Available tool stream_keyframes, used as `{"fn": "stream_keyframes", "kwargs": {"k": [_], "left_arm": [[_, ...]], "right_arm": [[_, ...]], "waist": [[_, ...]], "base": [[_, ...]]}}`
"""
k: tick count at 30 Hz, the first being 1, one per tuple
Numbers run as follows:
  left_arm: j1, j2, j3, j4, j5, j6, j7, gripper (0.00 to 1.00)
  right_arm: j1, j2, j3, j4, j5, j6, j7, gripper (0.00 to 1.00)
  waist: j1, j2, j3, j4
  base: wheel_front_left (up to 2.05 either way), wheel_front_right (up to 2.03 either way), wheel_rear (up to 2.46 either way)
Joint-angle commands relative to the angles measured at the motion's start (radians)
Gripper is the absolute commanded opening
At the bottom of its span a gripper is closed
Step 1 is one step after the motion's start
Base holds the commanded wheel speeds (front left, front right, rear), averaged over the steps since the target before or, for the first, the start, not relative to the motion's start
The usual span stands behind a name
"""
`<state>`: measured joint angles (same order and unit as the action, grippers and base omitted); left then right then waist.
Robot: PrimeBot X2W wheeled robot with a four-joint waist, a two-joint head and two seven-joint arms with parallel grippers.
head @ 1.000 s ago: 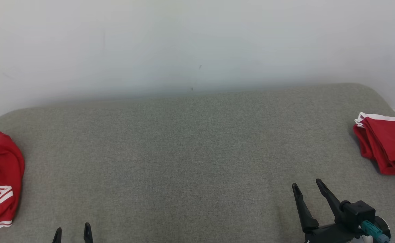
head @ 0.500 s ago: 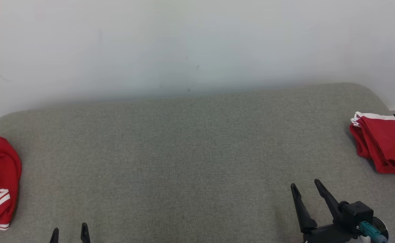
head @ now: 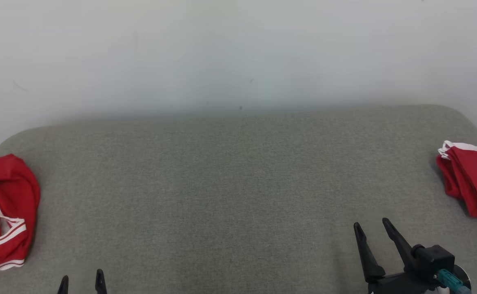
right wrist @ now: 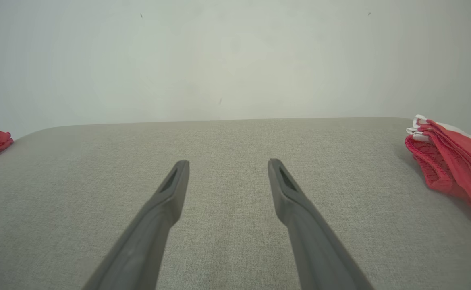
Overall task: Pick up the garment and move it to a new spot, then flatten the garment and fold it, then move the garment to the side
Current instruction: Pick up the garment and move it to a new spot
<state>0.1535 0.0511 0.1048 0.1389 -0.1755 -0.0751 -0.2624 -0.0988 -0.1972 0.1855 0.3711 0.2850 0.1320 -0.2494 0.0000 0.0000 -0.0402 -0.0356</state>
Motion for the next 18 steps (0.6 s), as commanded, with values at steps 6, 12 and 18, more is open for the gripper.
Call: {"fn": "stream_keyframes", "kwargs": {"k": [6, 12, 18], "left_arm": [[0.001, -0.001, 0.017, 0.004, 0.012, -0.01, -0.003, 1.0], [0.021, -0.001, 0.028, -0.005, 0.017, -0.005, -0.003, 1.0], [0.035, -0.001, 0.042, -0.007, 0.023, -0.011, -0.003, 1.0]], "right_arm": [[0.019, 0.006, 0.007, -0.006, 0.007, -0.003, -0.007, 1.0], [0.023, 0.012, 0.005, -0.014, 0.003, -0.003, -0.009, 1.0], [0.024, 0.018, 0.006, -0.011, 0.005, -0.003, -0.011, 1.0]], "waist": [[0.0, 0.0, 0.004, 0.109], [0.0, 0.0, 0.004, 0.222], [0.0, 0.0, -0.002, 0.328]], "base": [[0.0, 0.0, 0.0], [0.0, 0.0, 0.0], [0.0, 0.0, 0.0]]}}
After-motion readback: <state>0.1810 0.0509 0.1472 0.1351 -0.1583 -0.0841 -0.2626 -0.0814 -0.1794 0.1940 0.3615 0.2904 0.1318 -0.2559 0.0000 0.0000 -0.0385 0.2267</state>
